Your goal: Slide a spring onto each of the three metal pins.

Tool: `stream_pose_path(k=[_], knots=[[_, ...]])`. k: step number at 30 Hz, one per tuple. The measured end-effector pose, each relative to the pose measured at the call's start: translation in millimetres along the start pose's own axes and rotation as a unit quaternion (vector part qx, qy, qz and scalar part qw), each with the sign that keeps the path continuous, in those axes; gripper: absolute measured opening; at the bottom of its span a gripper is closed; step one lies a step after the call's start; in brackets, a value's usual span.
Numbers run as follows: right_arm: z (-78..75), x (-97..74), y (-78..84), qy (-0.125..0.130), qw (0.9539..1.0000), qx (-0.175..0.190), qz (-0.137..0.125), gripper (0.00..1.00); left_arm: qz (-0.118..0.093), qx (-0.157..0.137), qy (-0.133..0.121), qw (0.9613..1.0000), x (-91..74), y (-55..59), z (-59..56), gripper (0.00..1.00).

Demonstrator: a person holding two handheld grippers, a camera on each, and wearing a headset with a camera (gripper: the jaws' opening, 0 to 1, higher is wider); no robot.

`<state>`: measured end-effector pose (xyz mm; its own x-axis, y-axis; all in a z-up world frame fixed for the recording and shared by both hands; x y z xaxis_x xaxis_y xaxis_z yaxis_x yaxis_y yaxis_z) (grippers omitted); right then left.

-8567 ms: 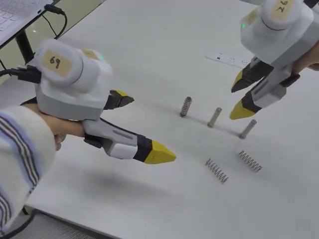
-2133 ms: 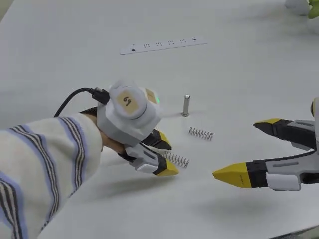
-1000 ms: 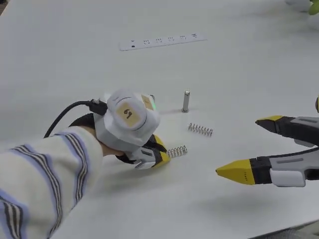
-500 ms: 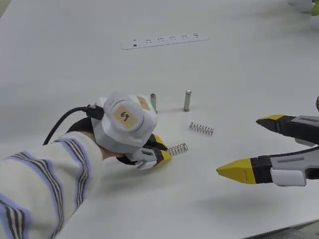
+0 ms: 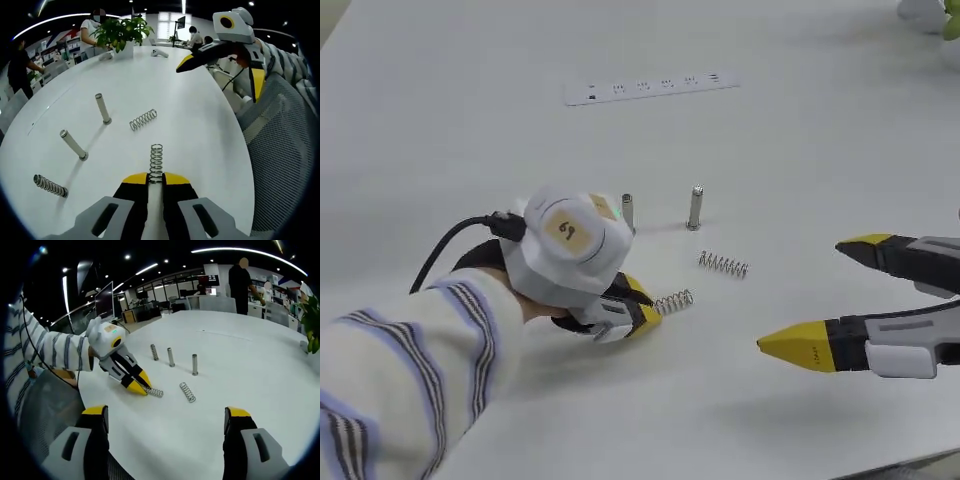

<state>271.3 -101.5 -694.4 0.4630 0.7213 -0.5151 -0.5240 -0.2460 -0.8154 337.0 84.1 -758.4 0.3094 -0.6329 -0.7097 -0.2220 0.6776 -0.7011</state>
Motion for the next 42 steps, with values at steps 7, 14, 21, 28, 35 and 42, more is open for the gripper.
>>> stream_pose_path(k=[7, 14, 21, 28, 35, 42], knots=[[-0.7, 0.2, -0.7, -0.004, 1.0000, 0.000, -0.001, 0.93, 0.011, 0.018, -0.003, 0.9998, -5.7, 2.5, -3.8, 0.03], [-1.4, -1.6, -3.9, -0.004, 0.9999, -0.010, -0.010, 0.88, 0.002, 0.015, -0.007, 0.9999, -14.0, -2.7, -4.8, 0.03], [-1.5, -3.9, -6.8, -0.010, 0.9996, -0.025, -0.011, 0.86, -0.004, 0.029, 0.010, 0.9995, -23.9, -9.7, -12.4, 0.03], [1.4, -1.8, -8.7, -0.036, 0.9979, -0.054, 0.007, 0.78, -0.006, 0.059, 0.015, 0.9981, -32.9, -18.6, -17.7, 0.03], [6.0, 3.3, -12.3, -0.057, 0.9952, -0.078, 0.012, 0.73, -0.018, 0.066, 0.016, 0.9975, -45.8, -30.3, -19.7, 0.03], [15.3, 10.1, -16.6, -0.087, 0.9915, -0.097, 0.007, 0.66, -0.030, 0.076, 0.015, 0.9965, -55.2, -43.1, -21.5, 0.03]])
Point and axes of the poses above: the centre of the closed fingertips' face, and the gripper's own axes: x roughly forward along the fingers, z roughly to its left, y roughly out of its underside, the point moved 7 cm from there along -x, roughly backward along the fingers, and after that the axes turned 7 degrees about -y, right-handed, at the moved point
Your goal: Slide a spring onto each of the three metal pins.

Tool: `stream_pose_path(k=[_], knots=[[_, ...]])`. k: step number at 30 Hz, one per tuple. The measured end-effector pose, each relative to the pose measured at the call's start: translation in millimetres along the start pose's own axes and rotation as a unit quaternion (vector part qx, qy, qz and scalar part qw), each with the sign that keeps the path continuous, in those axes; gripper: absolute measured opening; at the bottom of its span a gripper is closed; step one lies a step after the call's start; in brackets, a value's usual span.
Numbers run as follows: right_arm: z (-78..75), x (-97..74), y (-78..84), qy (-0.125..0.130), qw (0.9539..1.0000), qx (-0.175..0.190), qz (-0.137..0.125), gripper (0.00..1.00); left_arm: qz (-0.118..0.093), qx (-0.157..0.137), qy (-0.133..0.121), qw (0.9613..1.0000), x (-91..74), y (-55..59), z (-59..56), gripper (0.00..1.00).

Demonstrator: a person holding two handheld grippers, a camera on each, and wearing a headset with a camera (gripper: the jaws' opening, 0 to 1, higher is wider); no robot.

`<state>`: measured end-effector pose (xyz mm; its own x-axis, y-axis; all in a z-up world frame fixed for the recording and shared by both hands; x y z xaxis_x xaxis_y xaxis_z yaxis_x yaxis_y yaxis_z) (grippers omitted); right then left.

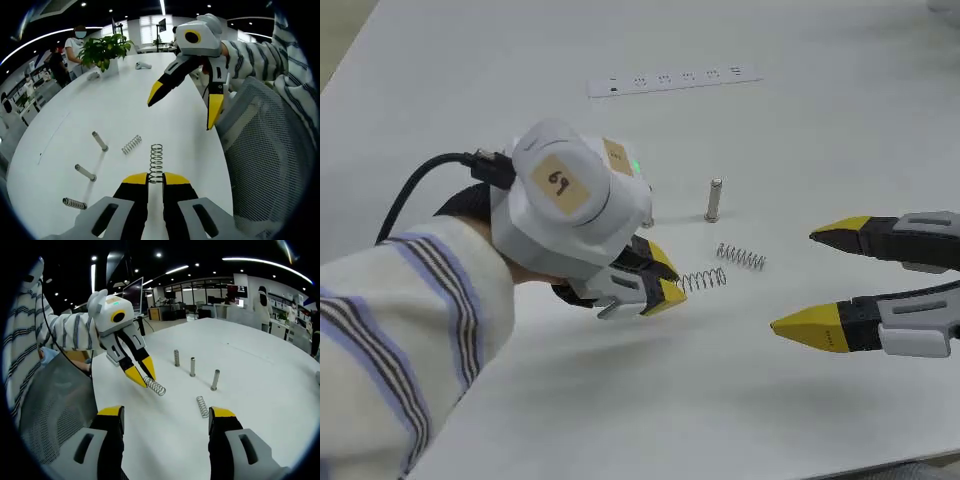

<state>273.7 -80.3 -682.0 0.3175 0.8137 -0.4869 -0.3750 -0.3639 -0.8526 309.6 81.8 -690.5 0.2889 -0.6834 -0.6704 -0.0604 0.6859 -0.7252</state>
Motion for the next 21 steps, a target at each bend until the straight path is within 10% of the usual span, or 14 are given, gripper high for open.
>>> stream_pose_path(k=[21], knots=[[12.2, 23.5, -7.1, -0.059, 0.9977, -0.031, 0.010, 0.38, -0.001, 0.024, 0.029, 0.9993, -9.0, -10.7, -11.7, 0.03]])
Point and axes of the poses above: the centre of the closed fingertips' face, and the gripper's own axes: x roughly forward along the fingers, z roughly to its left, y roughly out of its underside, the point moved 7 cm from there along -x, roughly backward along the fingers, and after that the axes turned 7 degrees about -y, right-handed, at the moved point
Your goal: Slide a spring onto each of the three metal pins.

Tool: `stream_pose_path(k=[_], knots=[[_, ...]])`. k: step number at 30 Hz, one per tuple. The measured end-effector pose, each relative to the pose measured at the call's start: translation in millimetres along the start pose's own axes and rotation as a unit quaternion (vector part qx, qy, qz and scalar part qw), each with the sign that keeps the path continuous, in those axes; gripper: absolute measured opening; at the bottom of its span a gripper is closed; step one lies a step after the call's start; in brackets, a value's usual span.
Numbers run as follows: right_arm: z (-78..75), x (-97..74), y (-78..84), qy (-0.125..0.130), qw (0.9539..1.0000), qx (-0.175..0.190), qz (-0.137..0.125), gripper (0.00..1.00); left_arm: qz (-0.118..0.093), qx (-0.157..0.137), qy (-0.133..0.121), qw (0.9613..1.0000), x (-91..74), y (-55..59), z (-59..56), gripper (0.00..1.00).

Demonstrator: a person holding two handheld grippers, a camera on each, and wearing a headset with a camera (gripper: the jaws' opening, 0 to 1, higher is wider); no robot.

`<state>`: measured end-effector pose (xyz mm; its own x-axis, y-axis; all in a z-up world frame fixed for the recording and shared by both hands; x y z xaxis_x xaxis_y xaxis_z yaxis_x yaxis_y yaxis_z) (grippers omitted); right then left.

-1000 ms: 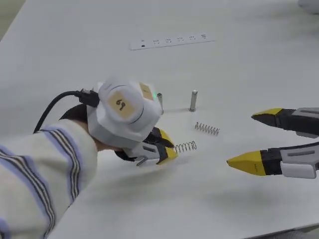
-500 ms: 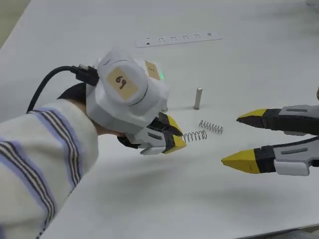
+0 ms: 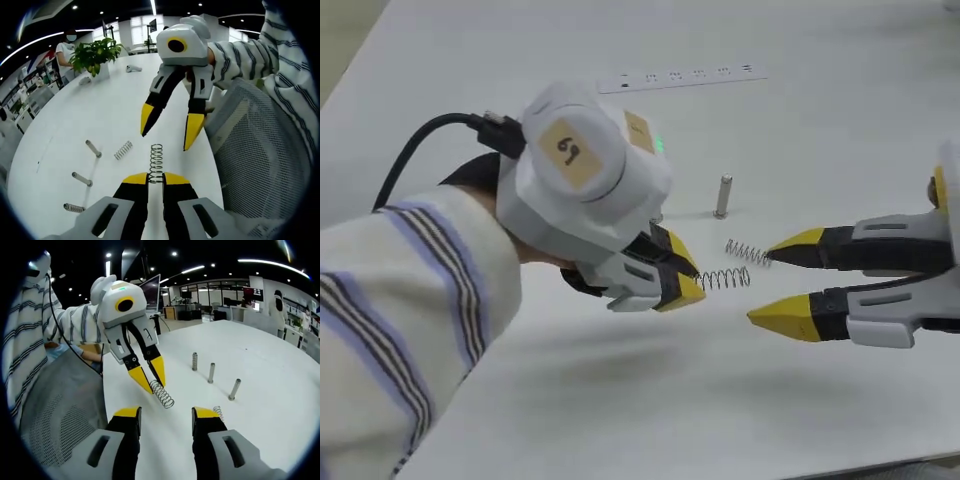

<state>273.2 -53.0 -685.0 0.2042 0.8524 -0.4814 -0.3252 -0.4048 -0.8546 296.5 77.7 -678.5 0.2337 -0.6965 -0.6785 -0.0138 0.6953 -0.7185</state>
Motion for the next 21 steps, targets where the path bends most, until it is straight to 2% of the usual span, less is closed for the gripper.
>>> stream_pose_path(k=[12, 21], knots=[[0.8, 7.2, -2.2, -0.017, 0.9998, -0.009, 0.005, 0.28, 0.005, 0.004, 0.007, 1.0000, -0.2, 1.0, -4.8, 0.03], [1.9, 11.3, -3.2, -0.025, 0.9995, -0.017, 0.011, 0.15, 0.003, 0.009, 0.008, 0.9999, -0.4, 2.7, -5.5, 0.03]])
Point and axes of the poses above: the centre of the closed fingertips' face, and the gripper's own axes: x roughly forward along the fingers, z roughly to its left, y roughly out of its underside, the point moved 7 cm from there along -x, roughly backward along the fingers, and after that the axes turned 7 degrees about -y, right-handed, at the moved point
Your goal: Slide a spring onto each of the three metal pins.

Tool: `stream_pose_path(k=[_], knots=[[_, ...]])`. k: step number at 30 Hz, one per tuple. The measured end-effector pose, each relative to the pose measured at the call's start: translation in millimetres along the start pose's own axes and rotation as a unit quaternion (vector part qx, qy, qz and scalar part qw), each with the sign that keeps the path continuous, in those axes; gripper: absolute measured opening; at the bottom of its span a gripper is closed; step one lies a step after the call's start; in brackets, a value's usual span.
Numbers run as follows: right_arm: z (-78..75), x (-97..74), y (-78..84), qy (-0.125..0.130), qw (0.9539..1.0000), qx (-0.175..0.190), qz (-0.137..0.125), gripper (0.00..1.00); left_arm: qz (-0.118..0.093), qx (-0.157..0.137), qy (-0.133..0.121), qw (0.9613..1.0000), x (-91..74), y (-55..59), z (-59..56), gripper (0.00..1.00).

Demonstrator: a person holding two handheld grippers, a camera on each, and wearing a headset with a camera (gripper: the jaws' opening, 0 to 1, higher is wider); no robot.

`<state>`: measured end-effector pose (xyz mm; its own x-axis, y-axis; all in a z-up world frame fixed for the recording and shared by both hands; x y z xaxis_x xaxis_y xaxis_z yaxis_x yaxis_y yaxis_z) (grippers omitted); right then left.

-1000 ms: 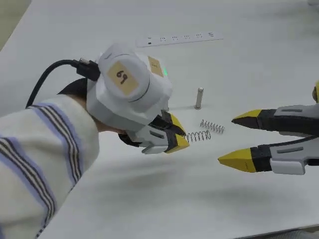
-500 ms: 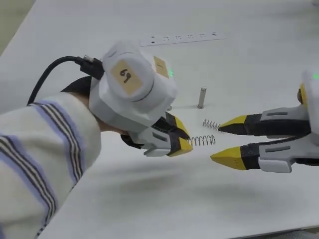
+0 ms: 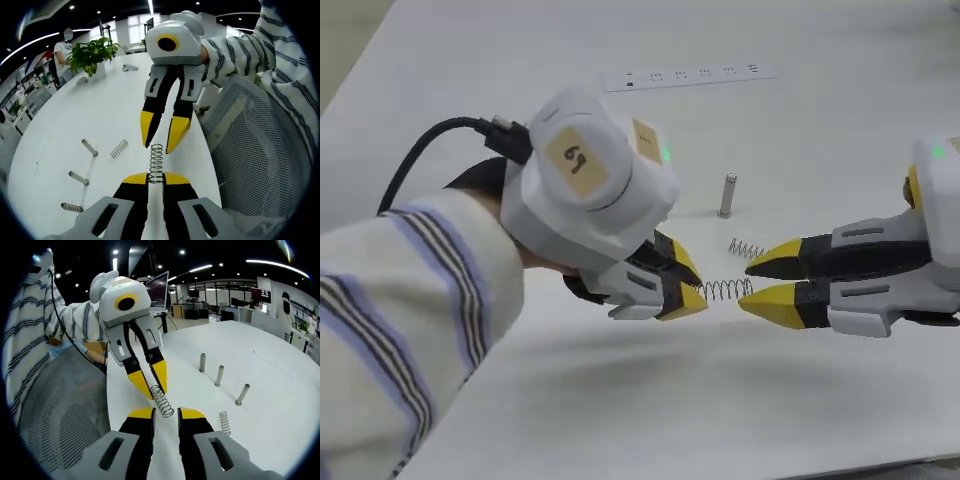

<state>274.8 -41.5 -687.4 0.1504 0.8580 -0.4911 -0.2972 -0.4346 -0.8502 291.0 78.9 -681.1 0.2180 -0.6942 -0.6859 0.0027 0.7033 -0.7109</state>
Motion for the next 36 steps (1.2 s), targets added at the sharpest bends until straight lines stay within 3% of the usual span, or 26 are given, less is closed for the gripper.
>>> stream_pose_path(k=[15, 22, 27, 36], knots=[[2.3, 5.6, 2.5, -0.008, 0.9997, -0.016, 0.016, 0.10, 0.001, -0.001, 0.004, 1.0000, 0.3, 2.0, -2.0, 0.03], [4.7, 8.1, 2.0, -0.027, 0.9988, -0.034, 0.022, 0.09, 0.003, -0.009, 0.008, 0.9999, 0.5, 8.6, -5.0, 0.03], [3.5, 8.6, 0.7, -0.030, 0.9980, -0.048, 0.026, 0.09, -0.006, -0.020, 0.003, 0.9998, 0.0, 10.6, -4.8, 0.03], [4.2, 9.5, 1.3, -0.042, 0.9957, -0.060, 0.056, 0.09, -0.024, -0.032, 0.001, 0.9992, 4.4, 16.7, -9.5, 0.03]])
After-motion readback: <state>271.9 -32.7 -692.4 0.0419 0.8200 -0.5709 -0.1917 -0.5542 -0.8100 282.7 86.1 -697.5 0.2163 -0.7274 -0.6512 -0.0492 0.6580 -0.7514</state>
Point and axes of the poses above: the centre of the closed fingertips' face, and the gripper's own axes: x roughly forward along the fingers, z roughly to its left, y roughly out of its underside, the point moved 7 cm from there along -x, roughly backward along the fingers, and after that the axes turned 7 degrees about -y, right-handed, at the moved point
